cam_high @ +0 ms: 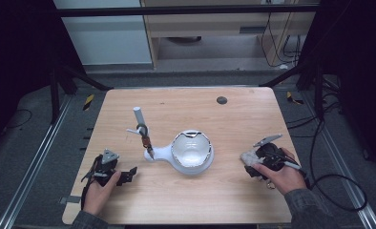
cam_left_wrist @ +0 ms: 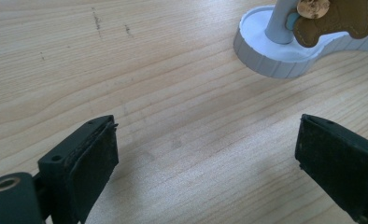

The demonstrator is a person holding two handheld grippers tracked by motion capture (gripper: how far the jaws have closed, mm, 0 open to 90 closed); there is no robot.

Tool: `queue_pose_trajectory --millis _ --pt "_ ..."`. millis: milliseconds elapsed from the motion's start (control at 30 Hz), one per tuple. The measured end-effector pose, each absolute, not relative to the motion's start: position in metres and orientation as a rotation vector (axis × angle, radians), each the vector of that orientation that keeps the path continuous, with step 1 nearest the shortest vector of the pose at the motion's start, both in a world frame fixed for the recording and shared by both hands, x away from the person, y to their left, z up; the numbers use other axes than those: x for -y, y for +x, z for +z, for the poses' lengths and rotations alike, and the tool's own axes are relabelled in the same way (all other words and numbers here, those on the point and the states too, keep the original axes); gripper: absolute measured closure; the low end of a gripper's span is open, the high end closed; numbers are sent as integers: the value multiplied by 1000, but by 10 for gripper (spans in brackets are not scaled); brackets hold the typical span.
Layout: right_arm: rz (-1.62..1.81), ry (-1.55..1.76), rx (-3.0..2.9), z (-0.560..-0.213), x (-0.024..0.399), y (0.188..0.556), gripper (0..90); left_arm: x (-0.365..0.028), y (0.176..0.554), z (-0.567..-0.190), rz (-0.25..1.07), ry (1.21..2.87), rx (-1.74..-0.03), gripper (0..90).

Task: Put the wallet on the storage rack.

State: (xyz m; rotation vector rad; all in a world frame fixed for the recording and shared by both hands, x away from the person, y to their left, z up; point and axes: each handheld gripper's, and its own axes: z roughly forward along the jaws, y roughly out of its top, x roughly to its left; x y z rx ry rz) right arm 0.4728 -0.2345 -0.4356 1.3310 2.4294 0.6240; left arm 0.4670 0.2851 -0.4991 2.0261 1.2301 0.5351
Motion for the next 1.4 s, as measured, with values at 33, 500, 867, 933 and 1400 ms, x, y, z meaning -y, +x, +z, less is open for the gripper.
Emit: queue_pose_trajectory --millis 33,500,867,933,1400 --pt "612 1333 -2435 -435 236 474 98 -285 467 -500 531 2027 -1232 53" --pt "520 1417 -2502 -447 248 486 137 -282 471 -507 534 2068 -1235 41" --pt "411 1517 -2524 -464 251 490 136 -281 471 -508 541 2079 -1221 18" --pt "402 1515 -2532 -465 252 490 144 -280 471 -508 543 2077 -1221 16" --pt "375 1520 -2547 -473 256 488 255 -280 471 -509 543 2080 -1217 14"
